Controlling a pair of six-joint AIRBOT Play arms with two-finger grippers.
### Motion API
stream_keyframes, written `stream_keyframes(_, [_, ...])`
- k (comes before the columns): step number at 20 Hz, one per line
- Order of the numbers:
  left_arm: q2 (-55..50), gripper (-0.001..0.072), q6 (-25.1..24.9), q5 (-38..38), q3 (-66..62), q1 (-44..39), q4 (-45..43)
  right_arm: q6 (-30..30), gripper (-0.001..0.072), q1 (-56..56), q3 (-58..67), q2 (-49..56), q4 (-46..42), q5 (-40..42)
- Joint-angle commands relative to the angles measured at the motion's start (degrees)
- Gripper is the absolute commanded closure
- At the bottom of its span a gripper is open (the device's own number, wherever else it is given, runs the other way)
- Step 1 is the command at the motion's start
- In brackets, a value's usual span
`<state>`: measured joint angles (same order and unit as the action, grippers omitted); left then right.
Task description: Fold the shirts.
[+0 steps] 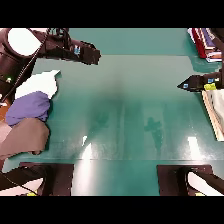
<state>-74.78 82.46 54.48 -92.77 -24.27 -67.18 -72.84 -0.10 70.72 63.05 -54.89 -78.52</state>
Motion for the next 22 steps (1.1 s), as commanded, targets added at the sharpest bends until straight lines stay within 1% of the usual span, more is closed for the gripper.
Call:
stream_keyframes(1, [0.04,0.0683,0.02,-0.04,-0.02,-0.04,-0.02,0.00,0.0697,0.22,0.00,-0.02,-0.20,0.11])
stream_keyframes(13, [0.04,0.0683,0.07,-0.11,-0.02,-0.04,0.83,0.00,0.0697,0.22,-0.02,-0.02,-0.22,0.04])
stream_keyframes(15, [0.02,0.0681,-0.04,-2.47,-0.02,0.02,-0.66,0.00,0.0696,0.22,-0.02,-0.02,-0.22,0.02])
stream_keyframes(16, [0.02,0.0529,0.07,-2.71,-0.02,0.15,-4.55,0.00,0.0696,0.22,-0.02,-0.02,-0.22,0.02])
stream_keyframes(17, [0.00,0.0259,1.97,-2.01,0.00,0.15,-12.37,0.00,0.0697,0.22,-0.02,-0.02,-0.22,0.02])
stream_keyframes(18, [-0.09,0.0210,6.51,-0.37,0.00,0.15,-21.64,0.00,0.0696,0.22,-0.02,-0.04,-0.20,0.00])
stream_keyframes(20, [-0.20,0.0210,14.78,3.17,1.38,1.01,-40.52,0.00,0.0697,0.22,-0.02,-0.02,-0.22,-0.07])
stream_keyframes(21, [-0.22,0.0210,16.87,3.72,2.84,2.99,-44.28,-0.02,0.0696,0.22,-0.02,-0.02,-0.17,-0.07])
stream_keyframes(22, [-0.22,0.0210,17.40,3.63,4.90,6.08,-44.70,0.00,0.0697,0.22,-0.02,-0.02,-0.20,-0.07])
